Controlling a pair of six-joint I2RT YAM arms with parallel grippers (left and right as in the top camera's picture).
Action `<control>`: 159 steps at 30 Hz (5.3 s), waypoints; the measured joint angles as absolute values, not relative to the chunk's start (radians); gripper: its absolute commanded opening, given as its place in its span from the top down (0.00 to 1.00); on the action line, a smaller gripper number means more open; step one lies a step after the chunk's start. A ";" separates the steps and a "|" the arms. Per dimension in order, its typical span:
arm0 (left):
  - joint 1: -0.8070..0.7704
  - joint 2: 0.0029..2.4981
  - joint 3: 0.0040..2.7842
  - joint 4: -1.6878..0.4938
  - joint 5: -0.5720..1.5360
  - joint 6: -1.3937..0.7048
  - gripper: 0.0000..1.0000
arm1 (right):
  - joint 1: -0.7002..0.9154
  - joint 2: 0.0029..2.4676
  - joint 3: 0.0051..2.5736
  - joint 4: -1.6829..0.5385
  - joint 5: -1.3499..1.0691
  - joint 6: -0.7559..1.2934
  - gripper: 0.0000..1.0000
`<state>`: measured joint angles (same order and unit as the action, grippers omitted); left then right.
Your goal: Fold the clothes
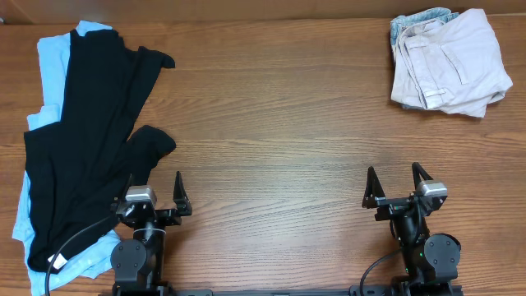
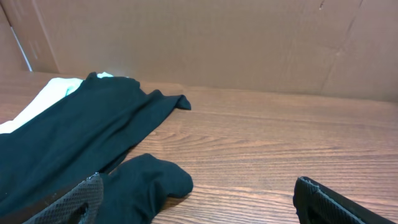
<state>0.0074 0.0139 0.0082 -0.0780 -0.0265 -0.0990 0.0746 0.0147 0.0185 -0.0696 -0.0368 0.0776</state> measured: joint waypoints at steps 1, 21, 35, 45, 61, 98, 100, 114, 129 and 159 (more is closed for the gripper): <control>0.007 0.014 0.008 -0.078 -0.027 -0.099 0.00 | 0.075 0.015 0.019 -0.070 -0.036 0.078 0.00; 0.007 0.014 0.088 -0.056 0.153 -0.098 0.00 | 0.075 0.014 0.028 0.144 -0.017 0.078 0.00; 0.007 0.447 0.580 -0.294 0.195 -0.067 0.00 | 0.075 0.135 0.243 -0.015 -0.019 0.078 0.00; 0.008 1.013 1.082 -0.675 0.264 0.015 0.00 | 0.075 0.617 0.647 -0.349 -0.028 0.079 0.00; 0.009 1.441 1.131 -0.672 0.132 0.104 0.07 | 0.075 1.312 0.884 -0.271 -0.430 0.078 0.00; -0.004 1.853 1.279 -0.719 0.002 -0.075 0.96 | 0.075 1.342 0.884 -0.300 -0.519 0.078 0.18; -0.048 1.854 1.388 -0.747 0.055 -0.089 0.96 | 0.075 1.342 0.884 -0.304 -0.519 0.079 0.19; -0.377 1.853 1.851 -0.580 0.257 -0.183 0.96 | 0.041 1.342 0.884 -0.362 -0.519 0.127 0.19; -0.388 1.854 2.085 -0.420 0.376 -0.318 0.96 | 0.190 1.401 0.884 -0.162 -0.520 0.137 0.19; -0.393 1.854 2.199 -0.370 0.511 -0.413 0.96 | 0.281 1.731 0.885 0.125 -0.504 0.182 0.33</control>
